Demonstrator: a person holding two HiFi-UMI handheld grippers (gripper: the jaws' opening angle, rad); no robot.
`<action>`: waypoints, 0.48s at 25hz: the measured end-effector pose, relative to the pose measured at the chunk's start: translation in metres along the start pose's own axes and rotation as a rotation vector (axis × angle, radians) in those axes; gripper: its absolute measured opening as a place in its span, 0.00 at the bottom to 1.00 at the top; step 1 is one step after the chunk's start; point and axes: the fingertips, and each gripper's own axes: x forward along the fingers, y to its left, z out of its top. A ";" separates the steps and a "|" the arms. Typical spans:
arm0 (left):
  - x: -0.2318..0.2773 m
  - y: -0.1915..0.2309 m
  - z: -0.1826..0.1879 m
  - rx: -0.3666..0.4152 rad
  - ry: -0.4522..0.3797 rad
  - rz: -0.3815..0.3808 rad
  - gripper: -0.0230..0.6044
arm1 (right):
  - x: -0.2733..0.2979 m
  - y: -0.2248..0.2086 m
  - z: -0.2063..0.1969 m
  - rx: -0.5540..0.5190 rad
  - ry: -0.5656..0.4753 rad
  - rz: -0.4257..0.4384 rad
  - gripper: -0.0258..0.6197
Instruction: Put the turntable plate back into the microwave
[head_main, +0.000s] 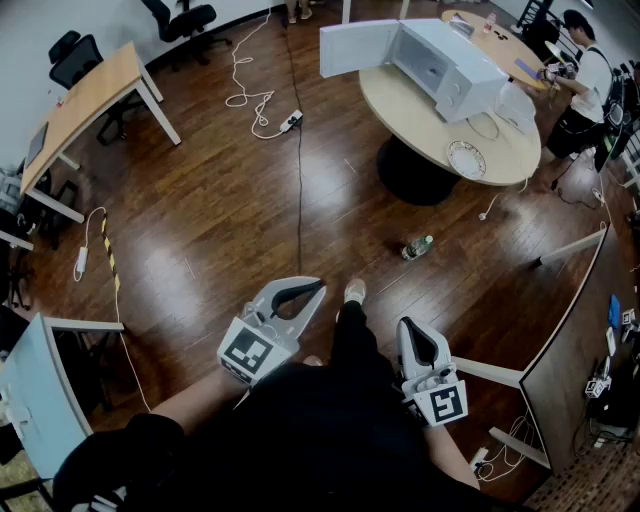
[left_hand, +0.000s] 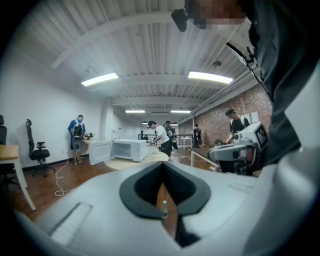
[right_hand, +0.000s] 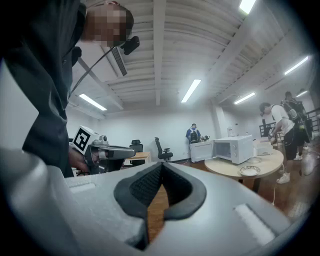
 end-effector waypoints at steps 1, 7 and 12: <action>0.003 0.007 0.003 -0.023 -0.009 0.017 0.04 | 0.006 -0.005 0.001 0.001 -0.001 0.001 0.04; 0.044 0.054 -0.004 -0.044 0.044 0.047 0.04 | 0.055 -0.061 0.009 -0.001 -0.023 -0.033 0.04; 0.086 0.093 0.016 -0.031 0.045 0.069 0.04 | 0.104 -0.102 0.017 0.031 -0.010 0.010 0.04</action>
